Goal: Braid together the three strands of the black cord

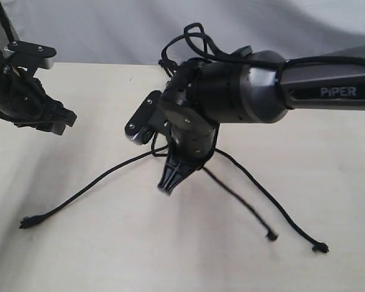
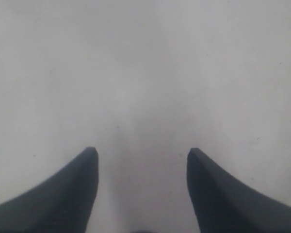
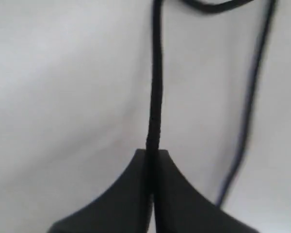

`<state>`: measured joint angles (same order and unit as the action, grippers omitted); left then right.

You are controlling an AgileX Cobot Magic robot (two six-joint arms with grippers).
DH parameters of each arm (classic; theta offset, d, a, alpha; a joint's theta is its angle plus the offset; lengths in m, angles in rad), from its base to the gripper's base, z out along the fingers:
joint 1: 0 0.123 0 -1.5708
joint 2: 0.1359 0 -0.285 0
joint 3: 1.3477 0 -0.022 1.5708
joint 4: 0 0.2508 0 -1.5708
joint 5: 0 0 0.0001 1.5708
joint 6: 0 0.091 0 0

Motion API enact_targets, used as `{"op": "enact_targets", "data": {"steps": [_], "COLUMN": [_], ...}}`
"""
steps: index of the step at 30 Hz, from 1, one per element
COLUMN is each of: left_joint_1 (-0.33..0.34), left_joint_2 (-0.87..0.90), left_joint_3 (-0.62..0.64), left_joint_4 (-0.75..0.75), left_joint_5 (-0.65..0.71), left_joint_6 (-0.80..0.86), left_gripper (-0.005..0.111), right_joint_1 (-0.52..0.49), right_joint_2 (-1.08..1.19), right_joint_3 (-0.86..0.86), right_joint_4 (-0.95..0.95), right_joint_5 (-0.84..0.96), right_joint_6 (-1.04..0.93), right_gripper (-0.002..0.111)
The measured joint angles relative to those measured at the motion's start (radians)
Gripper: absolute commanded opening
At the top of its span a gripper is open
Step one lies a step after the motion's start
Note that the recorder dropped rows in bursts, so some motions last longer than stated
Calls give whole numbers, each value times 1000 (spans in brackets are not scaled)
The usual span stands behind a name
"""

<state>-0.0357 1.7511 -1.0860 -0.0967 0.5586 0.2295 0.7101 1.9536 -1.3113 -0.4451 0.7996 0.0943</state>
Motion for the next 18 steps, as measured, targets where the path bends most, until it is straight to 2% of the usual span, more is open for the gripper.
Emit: {"op": "enact_targets", "data": {"steps": [2,5,11,18], "left_joint_1": [0,0,0,0], "left_joint_2": [0,0,0,0], "left_joint_3": [0,0,0,0], "left_joint_4": [0,0,-4,-8], "left_joint_5": [12,22,26,27], "left_joint_6": [0,0,0,0], "left_gripper": [53,53,53,53], "right_joint_1": [-26,-85,-199,-259], "right_joint_2": [-2,25,97,156], "right_joint_3": [0,0,0,0], "right_joint_4": [-133,-224,-257,-252], "right_joint_5": [11,-6,-85,-105], "right_joint_6": [-15,-19,-25,-27], "right_gripper": [0,0,0,0]}}
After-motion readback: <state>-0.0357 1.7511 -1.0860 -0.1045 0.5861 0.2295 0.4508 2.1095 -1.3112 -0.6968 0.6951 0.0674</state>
